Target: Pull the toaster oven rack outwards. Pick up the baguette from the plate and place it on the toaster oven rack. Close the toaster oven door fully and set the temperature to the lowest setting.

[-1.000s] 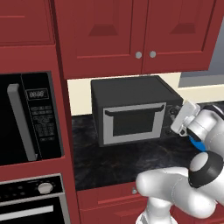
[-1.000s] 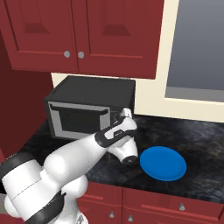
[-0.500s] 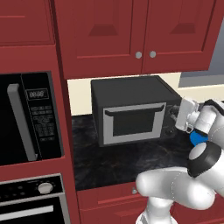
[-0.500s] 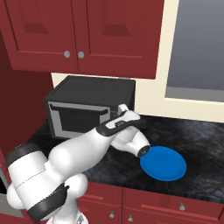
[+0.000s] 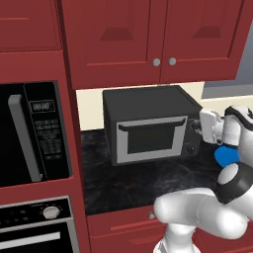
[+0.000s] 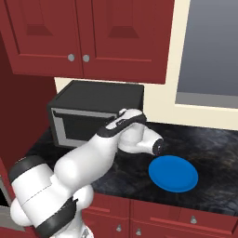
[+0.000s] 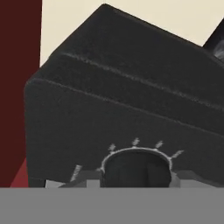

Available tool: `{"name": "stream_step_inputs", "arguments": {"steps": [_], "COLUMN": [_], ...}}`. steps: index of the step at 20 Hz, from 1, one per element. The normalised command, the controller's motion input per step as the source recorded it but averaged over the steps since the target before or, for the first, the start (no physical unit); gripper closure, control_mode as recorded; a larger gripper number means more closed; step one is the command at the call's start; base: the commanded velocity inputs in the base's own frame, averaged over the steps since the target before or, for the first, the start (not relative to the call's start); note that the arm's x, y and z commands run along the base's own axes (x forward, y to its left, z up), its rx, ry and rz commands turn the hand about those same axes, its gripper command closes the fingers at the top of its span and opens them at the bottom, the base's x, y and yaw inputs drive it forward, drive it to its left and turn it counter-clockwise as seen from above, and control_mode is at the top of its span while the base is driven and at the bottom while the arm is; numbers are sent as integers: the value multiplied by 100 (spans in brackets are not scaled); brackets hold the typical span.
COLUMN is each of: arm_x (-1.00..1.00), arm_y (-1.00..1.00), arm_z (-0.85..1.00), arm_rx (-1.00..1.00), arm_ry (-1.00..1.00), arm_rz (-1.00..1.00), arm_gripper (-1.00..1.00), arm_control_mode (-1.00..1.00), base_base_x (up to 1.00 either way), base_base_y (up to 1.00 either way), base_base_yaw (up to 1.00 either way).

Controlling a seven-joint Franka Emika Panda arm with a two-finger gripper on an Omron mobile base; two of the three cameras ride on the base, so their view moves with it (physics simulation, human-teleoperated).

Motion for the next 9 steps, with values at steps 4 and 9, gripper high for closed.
{"name": "stream_step_inputs", "arguments": {"steps": [4, 9], "arm_x": [-19, -15], "arm_y": [0, 0], "arm_z": [-7, -9], "arm_rx": [-75, -74], "arm_ry": [-47, -48], "arm_rz": [10, 11], "arm_gripper": [100, 100], "arm_control_mode": [-100, -100], "base_base_x": [0, 0], "base_base_y": [0, 0], "base_base_yaw": [0, 0]}}
